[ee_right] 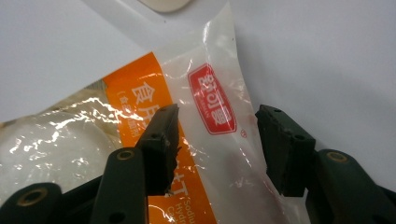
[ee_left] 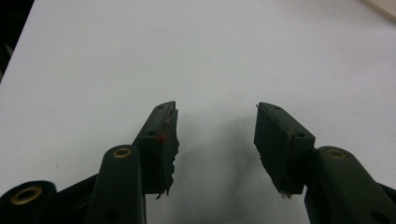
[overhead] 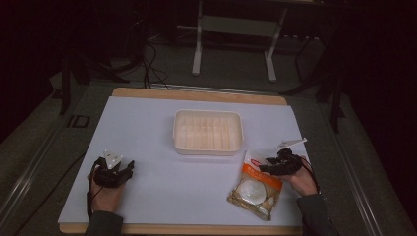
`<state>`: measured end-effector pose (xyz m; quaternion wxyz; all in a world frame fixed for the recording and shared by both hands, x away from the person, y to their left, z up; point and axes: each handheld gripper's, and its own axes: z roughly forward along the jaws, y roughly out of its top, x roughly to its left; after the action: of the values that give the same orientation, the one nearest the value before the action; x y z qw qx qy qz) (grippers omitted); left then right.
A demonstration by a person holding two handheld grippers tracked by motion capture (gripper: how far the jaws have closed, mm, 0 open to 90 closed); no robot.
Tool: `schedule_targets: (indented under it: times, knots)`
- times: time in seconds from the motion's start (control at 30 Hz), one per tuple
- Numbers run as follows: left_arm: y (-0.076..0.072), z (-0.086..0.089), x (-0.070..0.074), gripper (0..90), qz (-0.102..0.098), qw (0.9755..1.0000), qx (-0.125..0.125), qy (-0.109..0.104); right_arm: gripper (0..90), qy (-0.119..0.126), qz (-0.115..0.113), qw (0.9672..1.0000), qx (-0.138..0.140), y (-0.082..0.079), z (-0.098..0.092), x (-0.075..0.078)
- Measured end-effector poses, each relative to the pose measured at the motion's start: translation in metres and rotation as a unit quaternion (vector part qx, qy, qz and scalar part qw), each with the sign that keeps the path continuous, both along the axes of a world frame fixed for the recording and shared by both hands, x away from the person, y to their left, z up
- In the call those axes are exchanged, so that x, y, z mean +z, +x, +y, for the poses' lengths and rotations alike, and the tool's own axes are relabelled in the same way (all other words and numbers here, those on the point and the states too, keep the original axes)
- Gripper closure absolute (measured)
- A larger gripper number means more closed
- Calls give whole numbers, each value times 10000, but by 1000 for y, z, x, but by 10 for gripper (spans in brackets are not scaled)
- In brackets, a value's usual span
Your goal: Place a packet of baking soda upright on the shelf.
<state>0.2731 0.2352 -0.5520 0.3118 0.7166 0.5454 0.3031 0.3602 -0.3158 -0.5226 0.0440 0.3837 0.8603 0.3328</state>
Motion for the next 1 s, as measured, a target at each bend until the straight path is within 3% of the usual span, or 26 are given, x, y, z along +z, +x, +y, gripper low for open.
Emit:
schedule_targets:
  times: [0.17, 0.3, 0.43, 0.6, 0.77, 1.0]
  knots:
    - [0, 0, 0, 488, 4, 10000, 1, -3, 511, -233, 56, 9997, 78, 2, 5, -4]
    - [0, 0, 0, 488, 6, 10000, 2, -2, 587, -311, 69, 9995, 5, 4, 7, -7]
    - [0, 0, 0, 488, 3, 10000, 0, 16, 673, -439, -26, 9990, -112, 4, 7, -7]
    - [0, -1, 0, 487, 4, 10000, -5, 23, 711, -716, -267, 9971, -33, 0, 11, -7]
    - [0, -1, 0, 486, 3, 10000, -7, 30, 747, -877, -357, 9955, 7, -1, 15, -6]
    - [0, -1, 0, 485, 9, 10000, -12, 29, 855, -993, -295, 9946, 18, 2, 17, -4]
